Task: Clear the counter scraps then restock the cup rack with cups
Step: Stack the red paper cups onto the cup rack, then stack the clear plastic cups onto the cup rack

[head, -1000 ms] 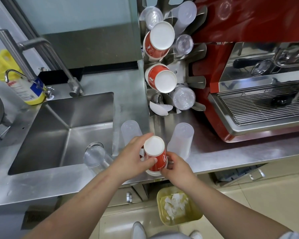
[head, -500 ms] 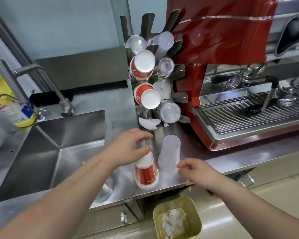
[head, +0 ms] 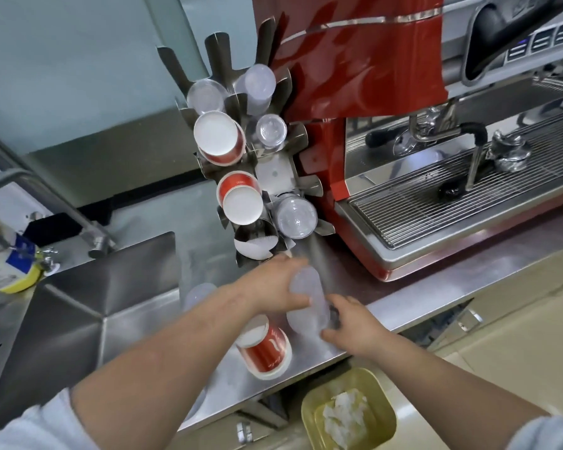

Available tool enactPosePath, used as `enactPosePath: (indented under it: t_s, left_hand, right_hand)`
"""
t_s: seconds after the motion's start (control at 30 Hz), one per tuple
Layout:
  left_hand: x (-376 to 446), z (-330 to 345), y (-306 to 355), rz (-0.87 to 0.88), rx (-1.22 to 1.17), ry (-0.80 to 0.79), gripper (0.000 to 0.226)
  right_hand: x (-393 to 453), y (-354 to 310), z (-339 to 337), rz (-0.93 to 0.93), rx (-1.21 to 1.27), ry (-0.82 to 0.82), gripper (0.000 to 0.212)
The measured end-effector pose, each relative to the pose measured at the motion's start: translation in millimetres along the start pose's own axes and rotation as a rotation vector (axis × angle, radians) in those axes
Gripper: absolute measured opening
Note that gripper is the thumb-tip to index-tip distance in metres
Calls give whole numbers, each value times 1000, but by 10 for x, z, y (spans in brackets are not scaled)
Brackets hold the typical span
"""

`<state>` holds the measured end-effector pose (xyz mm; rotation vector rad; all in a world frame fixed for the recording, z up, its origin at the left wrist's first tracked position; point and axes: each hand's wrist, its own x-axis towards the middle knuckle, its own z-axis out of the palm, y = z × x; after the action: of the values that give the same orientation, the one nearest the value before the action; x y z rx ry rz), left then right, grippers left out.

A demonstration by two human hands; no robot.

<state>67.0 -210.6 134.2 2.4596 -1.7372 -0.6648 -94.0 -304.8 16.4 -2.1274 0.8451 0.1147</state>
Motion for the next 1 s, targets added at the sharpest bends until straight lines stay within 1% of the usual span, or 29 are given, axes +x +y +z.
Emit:
enactPosePath:
  t_s: [0.1, 0.33, 0.47, 0.77, 1.0]
  left_hand:
    - [43, 59, 42, -6, -22, -5, 82]
    - [11, 35, 105, 37, -74, 55, 79]
    - [-90, -5, 153, 58, -97, 96, 77]
    - [-459, -320, 275, 116, -133, 241, 76]
    - [-885, -527, 249, 120, -178, 351, 75]
  right_hand:
    - [61, -11, 91, -7, 38, 48, 77]
    - [64, -35, 102, -4, 100, 115, 76]
    - [4, -54, 12, -22, 140, 158, 69]
    - [-202, -273, -230, -143, 145, 239, 80]
    - [-460, -574, -447, -252, 230, 287, 71]
